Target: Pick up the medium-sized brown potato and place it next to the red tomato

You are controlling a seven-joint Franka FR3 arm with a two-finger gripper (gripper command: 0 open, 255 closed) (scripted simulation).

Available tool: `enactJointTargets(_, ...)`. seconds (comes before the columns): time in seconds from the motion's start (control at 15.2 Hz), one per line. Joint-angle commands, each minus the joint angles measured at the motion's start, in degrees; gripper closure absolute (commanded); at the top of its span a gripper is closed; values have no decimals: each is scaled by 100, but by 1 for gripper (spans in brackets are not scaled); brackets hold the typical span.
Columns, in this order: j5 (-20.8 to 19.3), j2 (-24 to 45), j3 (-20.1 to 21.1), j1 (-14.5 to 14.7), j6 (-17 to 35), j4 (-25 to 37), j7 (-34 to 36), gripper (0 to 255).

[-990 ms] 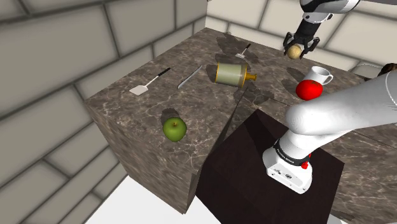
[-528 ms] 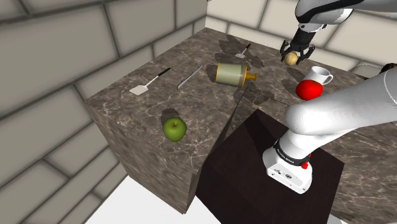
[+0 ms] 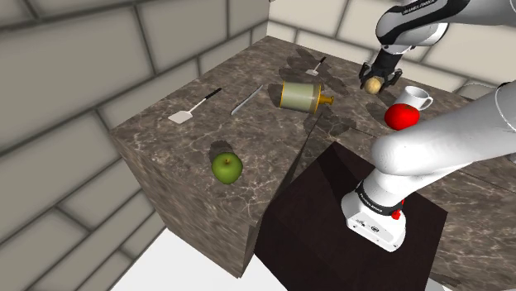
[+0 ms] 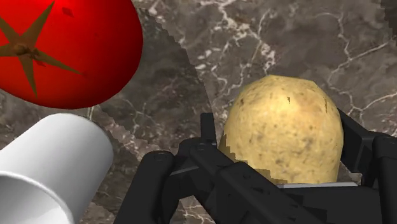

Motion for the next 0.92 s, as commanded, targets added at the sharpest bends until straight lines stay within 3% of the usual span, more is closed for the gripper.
enactJointTargets(0.0,-3,73,-20,0,182,-107,2,255)
enactJointTargets(0.73,50,698,-152,30,1248,-557,-46,255)
enactJointTargets(0.86,50,697,-152,29,1248,-557,-46,255)
